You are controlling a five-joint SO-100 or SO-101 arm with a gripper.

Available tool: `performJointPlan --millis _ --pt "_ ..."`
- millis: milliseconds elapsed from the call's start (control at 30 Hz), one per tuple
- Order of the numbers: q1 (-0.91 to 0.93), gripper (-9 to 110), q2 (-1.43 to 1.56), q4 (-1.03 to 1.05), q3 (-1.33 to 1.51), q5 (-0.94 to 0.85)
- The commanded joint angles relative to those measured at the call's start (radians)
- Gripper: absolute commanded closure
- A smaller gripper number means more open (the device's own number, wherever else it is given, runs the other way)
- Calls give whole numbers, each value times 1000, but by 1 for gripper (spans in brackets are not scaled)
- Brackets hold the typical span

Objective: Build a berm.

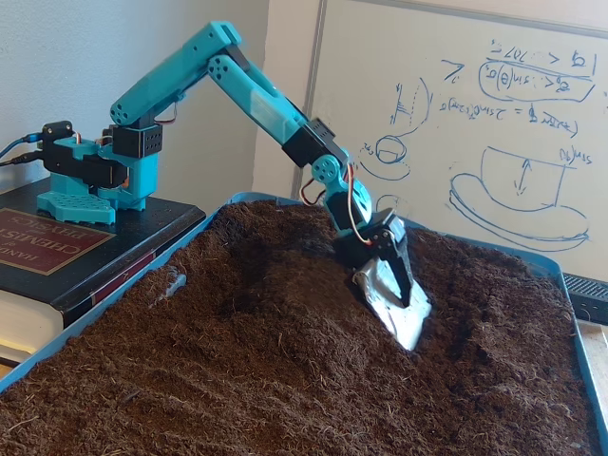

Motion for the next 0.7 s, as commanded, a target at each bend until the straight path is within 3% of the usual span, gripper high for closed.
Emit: performJointPlan --millis 0,367,667 --pt "-18 101 91 130 129 -2" --pt "-41 101 368 692 -44 2" --pt "92 101 457 1201 -604 -17"
